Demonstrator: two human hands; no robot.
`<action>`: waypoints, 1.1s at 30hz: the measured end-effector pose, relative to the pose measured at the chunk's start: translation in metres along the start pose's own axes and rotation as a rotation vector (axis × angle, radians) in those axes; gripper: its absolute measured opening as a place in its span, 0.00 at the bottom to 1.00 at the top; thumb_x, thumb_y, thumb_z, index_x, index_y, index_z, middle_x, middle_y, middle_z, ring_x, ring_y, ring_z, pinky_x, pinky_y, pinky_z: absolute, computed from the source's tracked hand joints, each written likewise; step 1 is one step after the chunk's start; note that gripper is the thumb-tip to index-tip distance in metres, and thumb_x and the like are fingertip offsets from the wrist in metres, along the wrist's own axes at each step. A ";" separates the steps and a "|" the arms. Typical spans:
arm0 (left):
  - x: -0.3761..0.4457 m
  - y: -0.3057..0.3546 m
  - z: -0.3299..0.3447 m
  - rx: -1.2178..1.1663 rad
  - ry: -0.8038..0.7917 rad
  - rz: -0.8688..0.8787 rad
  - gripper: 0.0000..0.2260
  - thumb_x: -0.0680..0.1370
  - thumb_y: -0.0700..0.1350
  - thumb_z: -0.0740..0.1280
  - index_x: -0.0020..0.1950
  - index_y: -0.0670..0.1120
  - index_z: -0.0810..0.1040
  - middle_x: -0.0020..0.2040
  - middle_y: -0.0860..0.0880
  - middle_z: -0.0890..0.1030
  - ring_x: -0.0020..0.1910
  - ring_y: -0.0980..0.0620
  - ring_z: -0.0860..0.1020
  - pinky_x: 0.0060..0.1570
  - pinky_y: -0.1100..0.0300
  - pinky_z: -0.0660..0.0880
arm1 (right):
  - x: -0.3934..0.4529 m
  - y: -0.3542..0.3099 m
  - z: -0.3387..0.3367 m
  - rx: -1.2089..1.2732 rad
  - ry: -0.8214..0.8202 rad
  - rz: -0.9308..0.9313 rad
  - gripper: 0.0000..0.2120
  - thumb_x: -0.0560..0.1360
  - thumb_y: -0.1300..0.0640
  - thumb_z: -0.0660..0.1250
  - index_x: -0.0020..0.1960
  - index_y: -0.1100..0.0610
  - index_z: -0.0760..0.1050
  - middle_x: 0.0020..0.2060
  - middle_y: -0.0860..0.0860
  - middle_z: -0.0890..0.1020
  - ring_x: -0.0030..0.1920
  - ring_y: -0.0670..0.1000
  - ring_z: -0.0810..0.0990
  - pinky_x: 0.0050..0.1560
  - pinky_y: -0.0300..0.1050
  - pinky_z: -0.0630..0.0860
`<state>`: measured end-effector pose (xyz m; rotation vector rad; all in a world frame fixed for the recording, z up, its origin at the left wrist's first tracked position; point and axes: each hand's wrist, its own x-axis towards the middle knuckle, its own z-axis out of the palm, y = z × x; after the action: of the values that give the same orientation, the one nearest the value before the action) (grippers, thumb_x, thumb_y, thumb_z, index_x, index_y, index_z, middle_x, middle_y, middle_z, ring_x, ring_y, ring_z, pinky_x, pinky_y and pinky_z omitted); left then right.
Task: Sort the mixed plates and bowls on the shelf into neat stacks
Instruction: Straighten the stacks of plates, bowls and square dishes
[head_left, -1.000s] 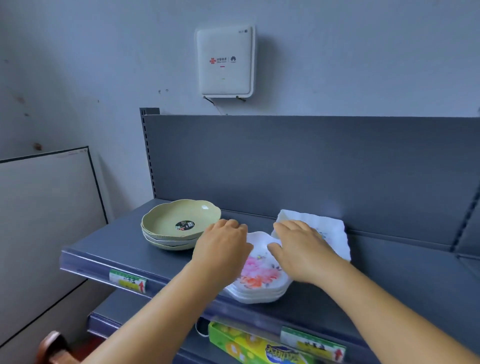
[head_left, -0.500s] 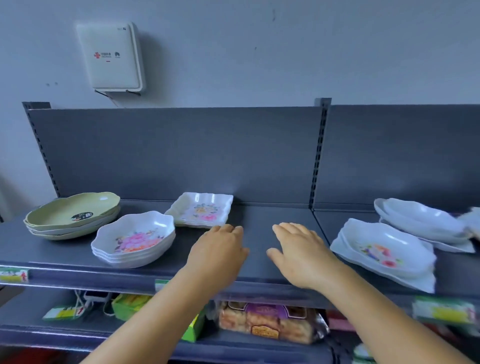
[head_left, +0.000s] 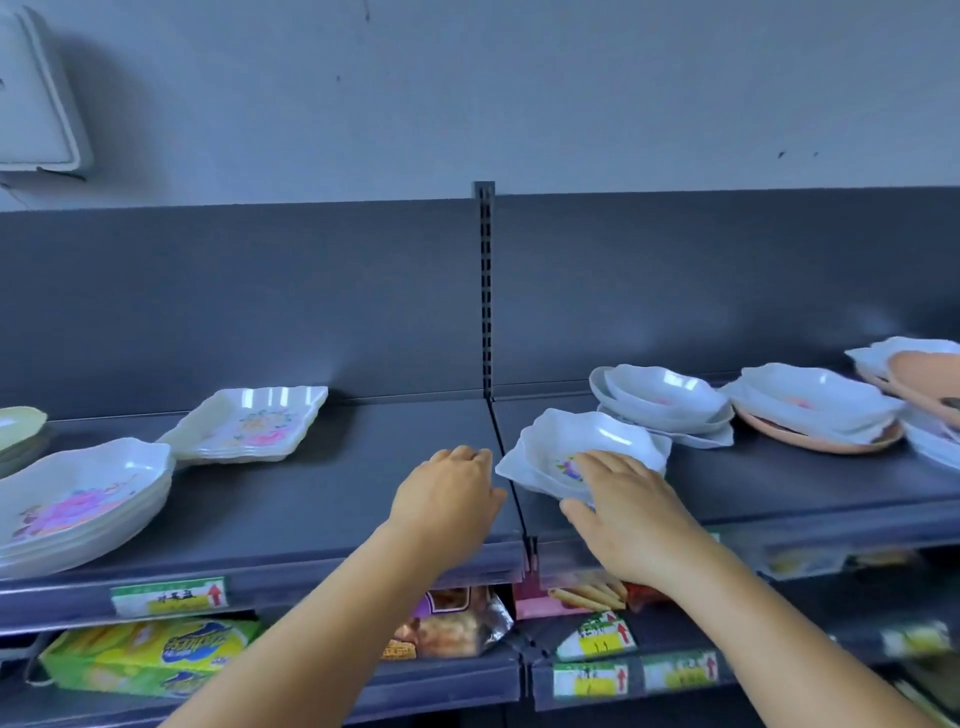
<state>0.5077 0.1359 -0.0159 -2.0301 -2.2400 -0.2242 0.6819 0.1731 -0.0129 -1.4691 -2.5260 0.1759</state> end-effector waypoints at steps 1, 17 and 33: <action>0.006 0.003 0.002 0.001 -0.006 0.004 0.18 0.83 0.50 0.54 0.70 0.43 0.67 0.67 0.47 0.72 0.66 0.46 0.70 0.59 0.54 0.70 | 0.000 0.008 0.000 -0.001 0.005 0.018 0.21 0.81 0.47 0.53 0.71 0.54 0.63 0.70 0.48 0.67 0.71 0.52 0.62 0.70 0.45 0.60; 0.074 0.026 0.029 -0.185 -0.058 0.014 0.18 0.81 0.55 0.56 0.48 0.40 0.73 0.48 0.45 0.75 0.54 0.46 0.71 0.44 0.54 0.72 | 0.011 0.048 0.008 0.198 -0.042 0.425 0.27 0.80 0.46 0.57 0.74 0.58 0.57 0.65 0.56 0.73 0.62 0.56 0.74 0.56 0.49 0.72; 0.082 -0.002 0.019 -0.457 -0.002 -0.356 0.16 0.70 0.31 0.59 0.29 0.44 0.55 0.26 0.49 0.58 0.26 0.51 0.55 0.23 0.64 0.52 | 0.026 0.046 0.022 0.585 0.119 0.578 0.08 0.68 0.64 0.60 0.38 0.69 0.75 0.36 0.64 0.80 0.36 0.60 0.83 0.39 0.56 0.80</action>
<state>0.4981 0.2190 -0.0196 -1.7736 -2.7357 -0.8339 0.7028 0.2190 -0.0406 -1.8048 -1.6729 0.8069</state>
